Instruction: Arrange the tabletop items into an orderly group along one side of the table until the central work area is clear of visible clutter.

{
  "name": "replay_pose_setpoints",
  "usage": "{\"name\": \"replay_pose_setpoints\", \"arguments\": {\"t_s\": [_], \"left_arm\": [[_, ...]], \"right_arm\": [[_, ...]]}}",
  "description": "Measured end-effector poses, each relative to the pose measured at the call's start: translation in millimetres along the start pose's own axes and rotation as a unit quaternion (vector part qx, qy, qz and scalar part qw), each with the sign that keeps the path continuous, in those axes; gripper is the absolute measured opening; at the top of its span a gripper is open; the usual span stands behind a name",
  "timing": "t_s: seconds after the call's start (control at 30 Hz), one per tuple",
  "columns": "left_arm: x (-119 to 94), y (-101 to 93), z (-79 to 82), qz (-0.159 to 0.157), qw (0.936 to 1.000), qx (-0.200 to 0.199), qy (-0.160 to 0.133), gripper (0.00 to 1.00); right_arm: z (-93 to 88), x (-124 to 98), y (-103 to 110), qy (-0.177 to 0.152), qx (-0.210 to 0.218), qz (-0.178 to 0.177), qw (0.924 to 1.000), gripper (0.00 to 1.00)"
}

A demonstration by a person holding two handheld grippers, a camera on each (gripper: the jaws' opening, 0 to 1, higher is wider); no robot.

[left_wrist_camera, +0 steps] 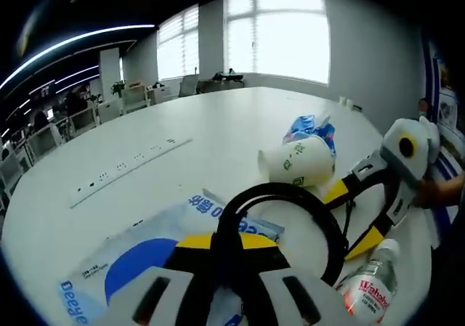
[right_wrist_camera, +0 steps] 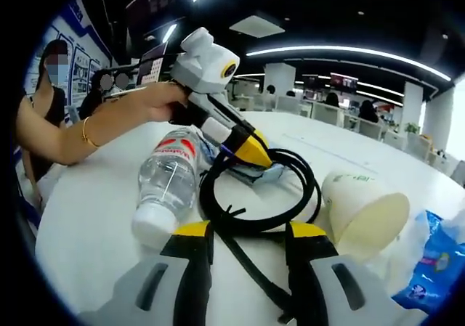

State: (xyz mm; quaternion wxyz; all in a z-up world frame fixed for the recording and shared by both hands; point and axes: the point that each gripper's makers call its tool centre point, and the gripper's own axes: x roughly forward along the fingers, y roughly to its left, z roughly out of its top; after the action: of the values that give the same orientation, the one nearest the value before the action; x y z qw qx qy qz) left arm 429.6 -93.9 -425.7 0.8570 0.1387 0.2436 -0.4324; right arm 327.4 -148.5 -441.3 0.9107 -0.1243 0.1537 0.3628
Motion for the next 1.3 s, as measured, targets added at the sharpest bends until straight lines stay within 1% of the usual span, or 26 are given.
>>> {"name": "replay_pose_setpoints", "arguments": {"t_s": [0.17,0.33,0.6,0.77,1.03,1.3], "left_arm": [[-5,-1.6,4.8,0.001,1.0000,-0.002,-0.007,0.08],[-17,-3.2,17.8,0.013,0.9996,0.007,-0.026,0.08],[-32,-9.0,43.7,0.020,0.9985,0.018,-0.048,0.08],[-39,-15.0,55.4,0.022,0.9979,0.031,-0.053,0.08],[-45,-22.3,58.2,0.020,0.9979,0.036,-0.050,0.08],[-45,-38.7,61.7,0.014,0.9976,0.049,-0.046,0.08]], "right_arm": [[4.3,-4,0,-0.006,-0.005,-0.002,1.0000,0.38],[16.7,-11,1,-0.019,-0.029,-0.011,0.9993,0.38],[31.8,-23,-2,-0.040,-0.039,-0.019,0.9983,0.37],[40.8,-32,-3,-0.054,-0.038,-0.021,0.9976,0.36],[49.1,-45,3,-0.068,-0.038,-0.018,0.9968,0.36],[47.6,-57,4,-0.077,-0.030,-0.018,0.9964,0.36]]}}
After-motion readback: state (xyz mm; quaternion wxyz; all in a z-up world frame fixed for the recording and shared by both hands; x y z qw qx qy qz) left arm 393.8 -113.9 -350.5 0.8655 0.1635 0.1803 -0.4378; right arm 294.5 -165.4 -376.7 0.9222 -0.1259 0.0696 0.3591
